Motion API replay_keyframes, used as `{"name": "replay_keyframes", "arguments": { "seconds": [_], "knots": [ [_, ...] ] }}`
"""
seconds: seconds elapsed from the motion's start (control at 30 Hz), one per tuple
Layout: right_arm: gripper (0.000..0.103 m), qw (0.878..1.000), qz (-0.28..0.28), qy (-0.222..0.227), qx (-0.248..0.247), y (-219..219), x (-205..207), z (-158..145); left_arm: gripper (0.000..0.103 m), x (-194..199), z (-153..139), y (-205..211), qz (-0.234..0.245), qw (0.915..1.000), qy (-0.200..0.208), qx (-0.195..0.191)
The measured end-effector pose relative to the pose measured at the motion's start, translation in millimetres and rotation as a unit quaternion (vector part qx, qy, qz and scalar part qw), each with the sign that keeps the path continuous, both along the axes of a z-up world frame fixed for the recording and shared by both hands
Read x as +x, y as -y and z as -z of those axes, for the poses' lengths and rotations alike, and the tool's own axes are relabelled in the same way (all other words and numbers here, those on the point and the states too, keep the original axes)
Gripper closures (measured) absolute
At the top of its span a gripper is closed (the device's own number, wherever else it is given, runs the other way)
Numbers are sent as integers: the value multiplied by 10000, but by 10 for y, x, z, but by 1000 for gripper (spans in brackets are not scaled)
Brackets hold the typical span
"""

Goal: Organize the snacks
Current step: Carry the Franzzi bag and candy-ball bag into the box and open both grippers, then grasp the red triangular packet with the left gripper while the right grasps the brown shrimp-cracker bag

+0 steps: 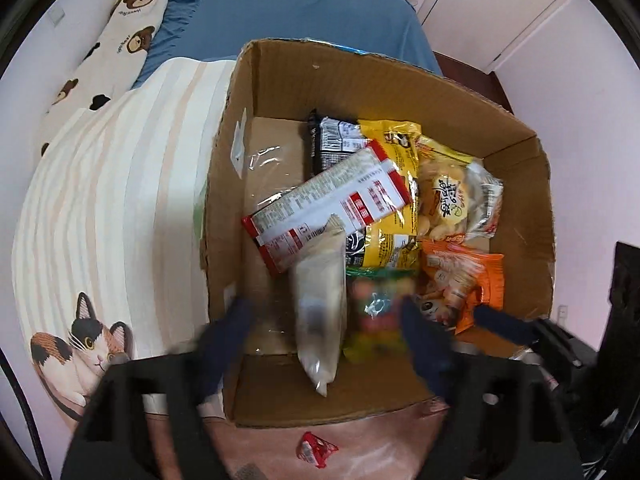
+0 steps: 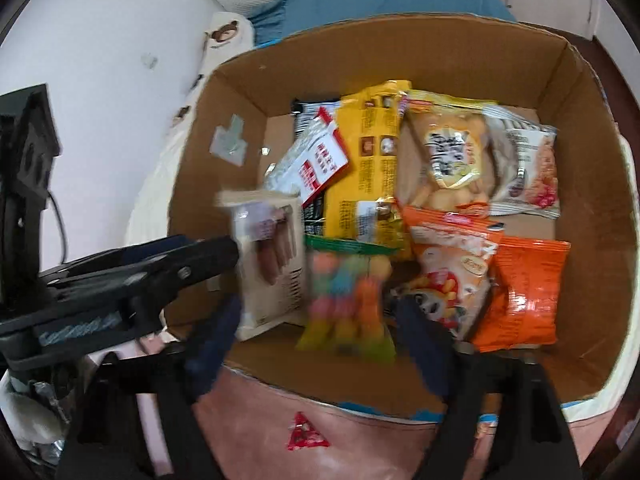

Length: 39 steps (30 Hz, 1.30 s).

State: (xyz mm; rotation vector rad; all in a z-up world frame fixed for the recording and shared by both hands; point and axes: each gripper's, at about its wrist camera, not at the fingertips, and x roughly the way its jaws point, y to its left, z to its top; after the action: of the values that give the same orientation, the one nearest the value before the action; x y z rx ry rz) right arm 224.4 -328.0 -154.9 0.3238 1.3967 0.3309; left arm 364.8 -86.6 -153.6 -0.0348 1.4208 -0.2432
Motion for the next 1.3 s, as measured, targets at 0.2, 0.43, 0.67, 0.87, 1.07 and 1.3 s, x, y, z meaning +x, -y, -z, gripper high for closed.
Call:
{"name": "replay_keyframes", "arguments": {
  "seconds": [0.2,0.43,0.67,0.87,1.07,1.3],
  "knots": [
    [11,9995,112,87,-299,137,-25,-47,12,-94,-99,30,8,9996,279,-13],
    [9,9967,343,404,-609,392,-225,-279,12,-365,-371,88,-124,9949,994,-68],
    [8,9924,726,717,-688,741,-727,-519,12,-879,-453,124,-203,9908,1338,-92],
    [8,9927,777,454,-800,866,-1271,-356,12,-1391,-65,89,-229,9943,905,508],
    [8,9897,1086,-461,-808,1053,-1524,409,12,-1854,861,-184,-492,9958,-356,687],
    [8,9847,1284,-920,-733,1098,-1627,978,12,-2032,1499,-304,-797,9869,-1398,-72]
  ]
}}
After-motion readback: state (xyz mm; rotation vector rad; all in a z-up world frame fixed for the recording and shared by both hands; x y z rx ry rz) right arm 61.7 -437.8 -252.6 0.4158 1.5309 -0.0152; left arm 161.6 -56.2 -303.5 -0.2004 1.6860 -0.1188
